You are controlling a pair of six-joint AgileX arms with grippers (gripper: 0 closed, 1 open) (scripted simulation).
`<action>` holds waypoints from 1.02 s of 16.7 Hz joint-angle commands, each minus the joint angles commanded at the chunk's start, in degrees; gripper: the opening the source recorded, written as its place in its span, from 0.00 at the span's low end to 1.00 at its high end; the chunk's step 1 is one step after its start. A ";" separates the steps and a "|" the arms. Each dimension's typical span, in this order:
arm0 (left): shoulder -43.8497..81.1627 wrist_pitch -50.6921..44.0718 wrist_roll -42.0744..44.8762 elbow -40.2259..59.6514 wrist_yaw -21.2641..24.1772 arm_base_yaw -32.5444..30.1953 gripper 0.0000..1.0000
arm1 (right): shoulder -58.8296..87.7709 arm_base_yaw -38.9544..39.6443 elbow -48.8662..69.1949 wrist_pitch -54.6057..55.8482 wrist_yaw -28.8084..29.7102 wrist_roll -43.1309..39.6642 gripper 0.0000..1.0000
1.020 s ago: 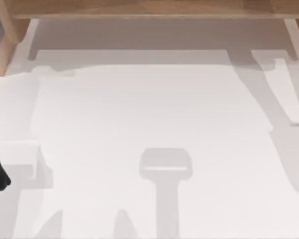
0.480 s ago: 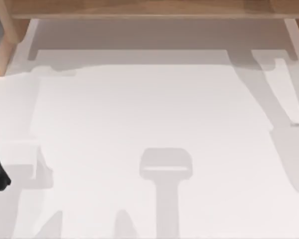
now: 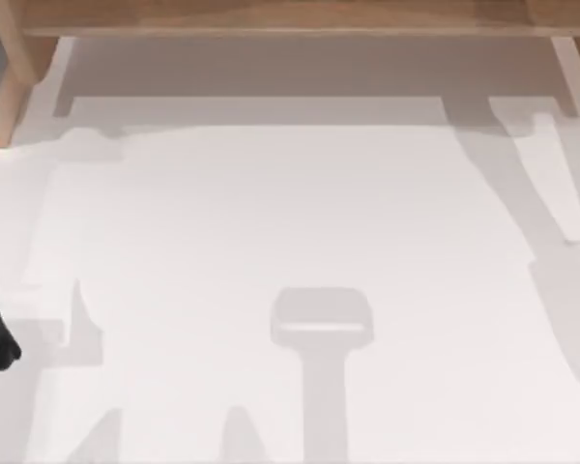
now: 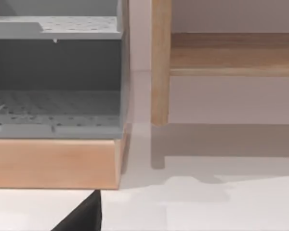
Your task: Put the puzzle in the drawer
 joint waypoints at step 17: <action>0.00 0.00 0.00 0.00 0.00 0.00 1.00 | 3.87 -30.65 28.16 -26.36 -8.15 -8.22 0.00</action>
